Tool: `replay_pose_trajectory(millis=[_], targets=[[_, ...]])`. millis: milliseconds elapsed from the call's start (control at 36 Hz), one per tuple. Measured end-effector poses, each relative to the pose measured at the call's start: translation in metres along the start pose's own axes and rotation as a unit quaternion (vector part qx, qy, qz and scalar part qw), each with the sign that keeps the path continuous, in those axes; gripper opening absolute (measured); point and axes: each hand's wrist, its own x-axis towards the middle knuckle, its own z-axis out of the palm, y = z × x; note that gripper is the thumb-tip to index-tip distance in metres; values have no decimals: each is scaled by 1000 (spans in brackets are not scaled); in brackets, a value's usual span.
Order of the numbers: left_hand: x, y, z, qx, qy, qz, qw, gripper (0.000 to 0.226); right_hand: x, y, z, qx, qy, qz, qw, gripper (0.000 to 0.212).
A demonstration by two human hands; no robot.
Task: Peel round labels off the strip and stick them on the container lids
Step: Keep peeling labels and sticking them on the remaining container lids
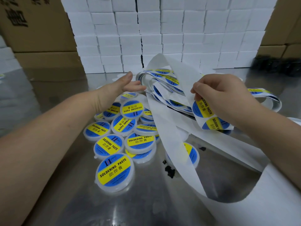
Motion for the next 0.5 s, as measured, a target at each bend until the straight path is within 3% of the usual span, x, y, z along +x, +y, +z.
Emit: replay_pose_trajectory(millis=[56, 111, 167, 194, 278, 500], targets=[[-2, 1, 0, 7, 27, 7, 1000, 98, 0, 0, 0, -3, 2, 1, 1000, 26], [-3, 3, -1, 15, 93, 13, 995, 63, 0, -1, 0, -3, 3, -2, 1000, 26], [1, -1, -6, 95, 177, -11, 980, 33, 0, -2, 0, -1, 3, -2, 1000, 26], [4, -4, -8, 129, 224, -17, 966, 30, 0, -2, -1, -1, 4, -1, 1000, 26], [17, -8, -15, 66, 342, -69, 935, 24, 0, -2, -2, -3, 0, 5, 1000, 27], [67, -15, -27, 221, 230, -171, 932, 33, 1, 0, -3, -19, -28, -2, 999, 30]])
